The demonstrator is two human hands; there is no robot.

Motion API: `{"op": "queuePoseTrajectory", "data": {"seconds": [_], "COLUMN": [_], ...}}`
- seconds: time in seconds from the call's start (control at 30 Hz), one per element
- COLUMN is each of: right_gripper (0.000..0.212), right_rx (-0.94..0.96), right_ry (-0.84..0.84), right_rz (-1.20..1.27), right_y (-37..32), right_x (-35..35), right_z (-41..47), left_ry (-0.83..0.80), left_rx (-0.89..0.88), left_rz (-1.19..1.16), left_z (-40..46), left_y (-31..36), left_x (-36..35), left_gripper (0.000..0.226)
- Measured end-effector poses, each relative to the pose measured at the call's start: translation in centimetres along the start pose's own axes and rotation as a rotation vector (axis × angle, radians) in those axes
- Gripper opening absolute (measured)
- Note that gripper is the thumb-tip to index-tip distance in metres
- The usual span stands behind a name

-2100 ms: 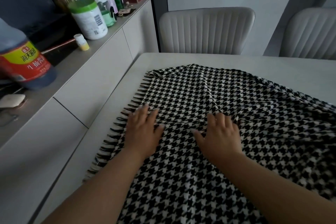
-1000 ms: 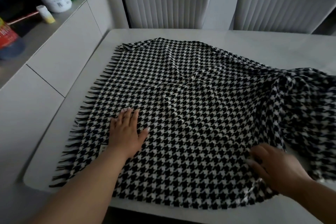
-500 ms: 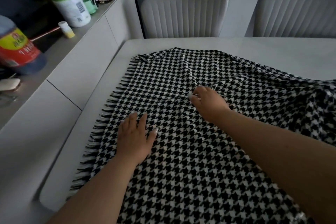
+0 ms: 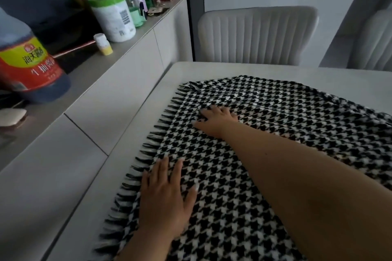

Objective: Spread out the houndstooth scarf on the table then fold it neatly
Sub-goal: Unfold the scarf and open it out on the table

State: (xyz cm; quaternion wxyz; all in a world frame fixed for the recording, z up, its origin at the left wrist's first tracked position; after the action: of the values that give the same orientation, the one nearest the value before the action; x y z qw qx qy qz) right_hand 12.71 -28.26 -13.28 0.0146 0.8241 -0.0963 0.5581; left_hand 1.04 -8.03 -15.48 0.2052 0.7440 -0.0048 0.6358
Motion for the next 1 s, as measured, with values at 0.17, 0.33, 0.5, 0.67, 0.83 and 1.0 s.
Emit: {"op": "queuePoseTrajectory", "data": {"seconds": [0.17,0.33,0.5,0.67,0.83,1.0], "right_gripper": [0.074,0.064,0.053,0.056,0.061,0.076], "right_rx": [0.149,0.018,-0.207,-0.073,-0.028,-0.163], "right_ry": [-0.022,0.254,0.502,0.369,0.261,0.123], "right_rz": [-0.028,-0.01,0.079,0.017,-0.012,-0.073], "right_y": [-2.2,0.1,3.5,1.7,-0.2,1.7], "right_x": [0.0,1.9,3.5,3.2,2.1,1.7], "right_z": [0.9,0.1,1.5,4.3,5.4,5.4], "left_ry": [-0.007,-0.035,-0.033,-0.009,-0.001,0.023], "left_rx": [-0.025,-0.037,-0.036,-0.044,-0.049,-0.054], "left_rz": [0.016,0.009,0.001,-0.031,-0.04,-0.026], "left_z": [0.9,0.5,0.5,0.5,0.5,0.5], "left_y": [-1.5,-2.3,-2.4,-2.5,-2.5,-2.5], "left_x": [0.3,0.8,0.7,0.7,0.7,1.0], "left_gripper": [0.096,0.1,0.098,0.098,0.092,0.09]}}
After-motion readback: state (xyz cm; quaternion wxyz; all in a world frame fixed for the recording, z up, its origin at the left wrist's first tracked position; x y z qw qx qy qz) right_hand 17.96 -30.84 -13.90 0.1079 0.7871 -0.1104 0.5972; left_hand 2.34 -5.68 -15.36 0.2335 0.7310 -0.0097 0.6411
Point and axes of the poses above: each hand's wrist, its own z-axis towards the middle knuckle, its own x-axis out of the back of the hand, y = z × x, the point moved 4 cm from there along z, towards the middle knuckle, and after that the axes turned 13 degrees about -z, right-handed, at the moved point
